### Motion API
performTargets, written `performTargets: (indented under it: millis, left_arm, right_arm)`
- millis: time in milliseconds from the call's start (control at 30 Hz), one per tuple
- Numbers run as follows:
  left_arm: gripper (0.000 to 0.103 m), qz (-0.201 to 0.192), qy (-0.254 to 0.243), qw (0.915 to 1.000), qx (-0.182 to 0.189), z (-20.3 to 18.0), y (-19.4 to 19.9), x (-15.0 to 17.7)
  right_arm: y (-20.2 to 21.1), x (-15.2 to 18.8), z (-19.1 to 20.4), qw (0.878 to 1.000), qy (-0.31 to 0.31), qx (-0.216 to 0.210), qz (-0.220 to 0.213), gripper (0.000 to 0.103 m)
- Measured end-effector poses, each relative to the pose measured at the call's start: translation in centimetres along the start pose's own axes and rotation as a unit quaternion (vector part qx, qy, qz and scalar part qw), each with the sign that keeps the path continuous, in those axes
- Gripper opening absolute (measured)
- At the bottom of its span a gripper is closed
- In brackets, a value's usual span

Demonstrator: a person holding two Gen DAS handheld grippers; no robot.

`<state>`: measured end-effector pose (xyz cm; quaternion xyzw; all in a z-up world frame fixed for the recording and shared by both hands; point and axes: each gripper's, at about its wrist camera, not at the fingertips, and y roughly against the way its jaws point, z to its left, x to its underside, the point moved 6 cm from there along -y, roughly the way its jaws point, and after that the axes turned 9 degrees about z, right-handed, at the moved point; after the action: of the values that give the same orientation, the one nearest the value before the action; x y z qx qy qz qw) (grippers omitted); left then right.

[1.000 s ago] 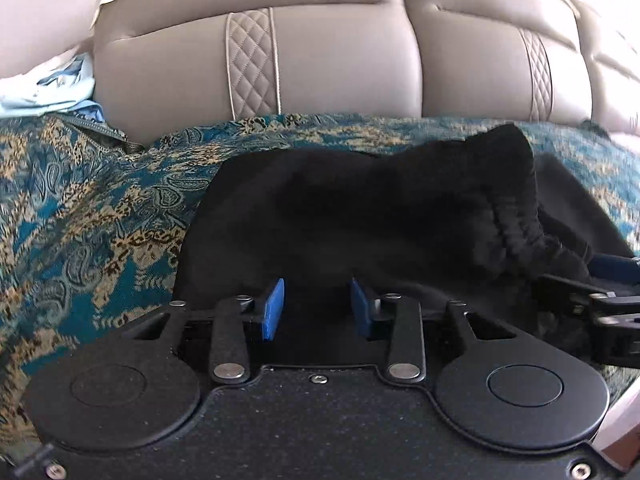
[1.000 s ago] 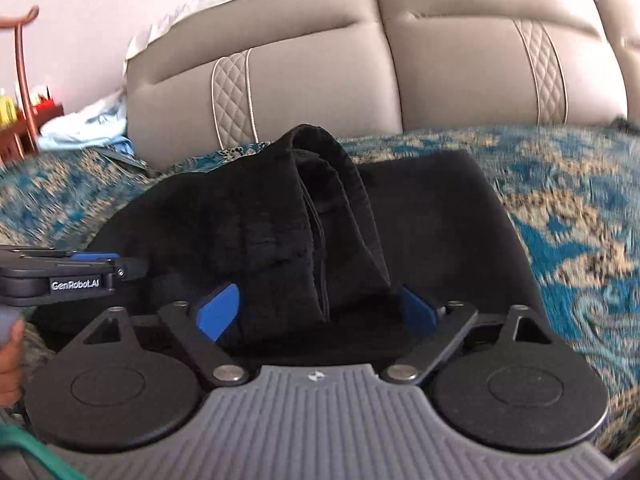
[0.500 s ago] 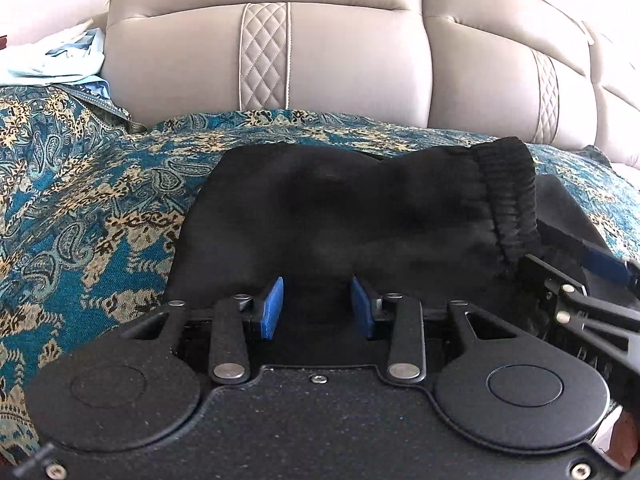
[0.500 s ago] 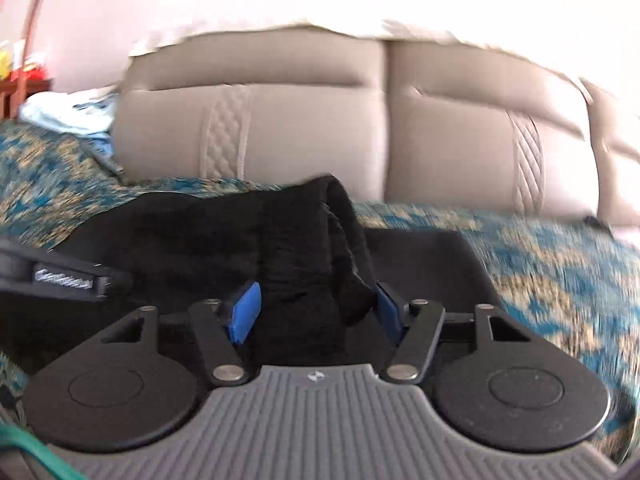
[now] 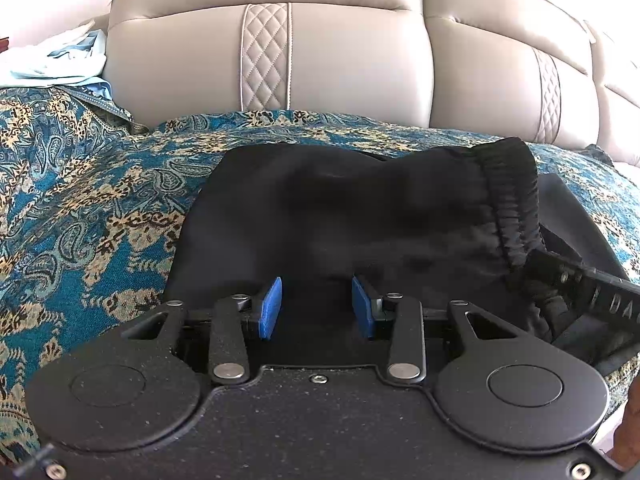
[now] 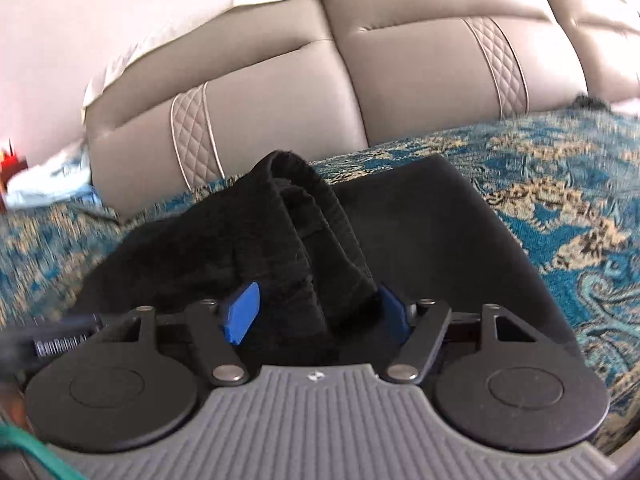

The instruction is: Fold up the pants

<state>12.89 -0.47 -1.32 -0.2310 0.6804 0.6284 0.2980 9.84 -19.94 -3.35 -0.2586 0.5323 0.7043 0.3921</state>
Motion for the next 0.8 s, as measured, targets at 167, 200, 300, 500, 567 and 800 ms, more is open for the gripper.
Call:
performTargets:
  millis: [167, 200, 300, 500, 567, 800]
  left_arm:
    - [0.038, 0.002, 0.003, 1.0000, 0.000, 0.1, 0.0, 0.0]
    - [0.038, 0.003, 0.005, 1.0000, 0.000, 0.1, 0.0, 0.0]
    - [0.038, 0.005, 0.008, 1.0000, 0.000, 0.2, 0.0, -0.1]
    - [0.038, 0.005, 0.001, 1.0000, -0.001, 0.1, -0.1, -0.1]
    - [0.038, 0.006, -0.001, 1.0000, -0.002, 0.0, -0.1, -0.1]
    - [0.039, 0.004, -0.003, 1.0000, -0.005, -0.2, -0.1, 0.0]
  right_arm:
    - [0.3, -0.6, 0.2, 1.000, 0.005, -0.001, -0.012, 0.041]
    - [0.6, -0.6, 0.3, 1.000, 0.011, 0.000, -0.018, 0.039]
    - [1.3, -0.6, 0.9, 0.999, 0.039, 0.006, -0.037, 0.038]
    - [0.3, -0.1, -0.4, 0.999, -0.008, 0.052, -0.011, 0.068]
    - [0.8, 0.2, -0.5, 0.997, -0.022, 0.067, -0.013, 0.072]
    - [0.5, 1.4, 2.0, 0.999, 0.027, 0.027, 0.004, 0.068]
